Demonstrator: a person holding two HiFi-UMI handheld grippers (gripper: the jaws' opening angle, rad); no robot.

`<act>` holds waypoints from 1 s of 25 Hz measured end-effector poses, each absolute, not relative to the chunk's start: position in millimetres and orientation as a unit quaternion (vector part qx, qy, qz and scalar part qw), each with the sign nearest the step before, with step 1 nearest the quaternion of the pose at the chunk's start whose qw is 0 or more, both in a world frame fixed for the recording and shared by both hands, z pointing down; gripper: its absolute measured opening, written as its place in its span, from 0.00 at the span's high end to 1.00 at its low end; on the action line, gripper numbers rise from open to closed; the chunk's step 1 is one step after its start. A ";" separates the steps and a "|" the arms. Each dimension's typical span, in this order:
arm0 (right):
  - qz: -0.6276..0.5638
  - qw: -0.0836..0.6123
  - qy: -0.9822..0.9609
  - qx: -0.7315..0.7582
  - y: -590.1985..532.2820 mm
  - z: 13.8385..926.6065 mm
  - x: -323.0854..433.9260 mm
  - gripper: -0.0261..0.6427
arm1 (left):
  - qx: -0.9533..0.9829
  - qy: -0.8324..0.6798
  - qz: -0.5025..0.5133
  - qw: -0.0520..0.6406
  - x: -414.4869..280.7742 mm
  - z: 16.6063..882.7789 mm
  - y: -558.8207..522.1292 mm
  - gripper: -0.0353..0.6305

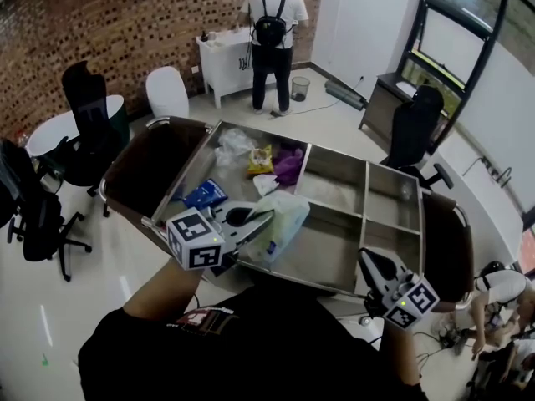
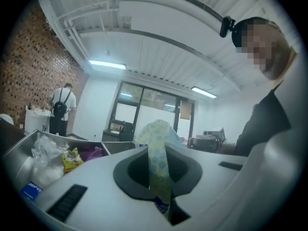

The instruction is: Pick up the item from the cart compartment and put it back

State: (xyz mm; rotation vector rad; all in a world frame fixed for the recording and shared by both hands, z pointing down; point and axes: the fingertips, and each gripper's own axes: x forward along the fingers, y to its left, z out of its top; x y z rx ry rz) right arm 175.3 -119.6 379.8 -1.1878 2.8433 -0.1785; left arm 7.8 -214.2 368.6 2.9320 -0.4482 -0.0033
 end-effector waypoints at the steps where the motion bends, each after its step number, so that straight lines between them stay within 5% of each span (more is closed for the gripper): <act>1: -0.058 0.028 0.921 -0.385 -119.1 379.6 175.6 0.98 | 0.985 -0.150 -0.005 0.090 7.6 366.5 -214.0 0.96; 17: -0.055 0.027 0.920 -0.386 -115.9 379.3 175.5 0.98 | 0.984 -0.152 0.003 0.097 8.3 366.5 -217.4 0.96; 25: -0.041 0.029 0.918 -0.392 -116.9 378.1 182.3 0.98 | 0.974 -0.189 0.024 0.123 46.7 361.9 -301.8 0.96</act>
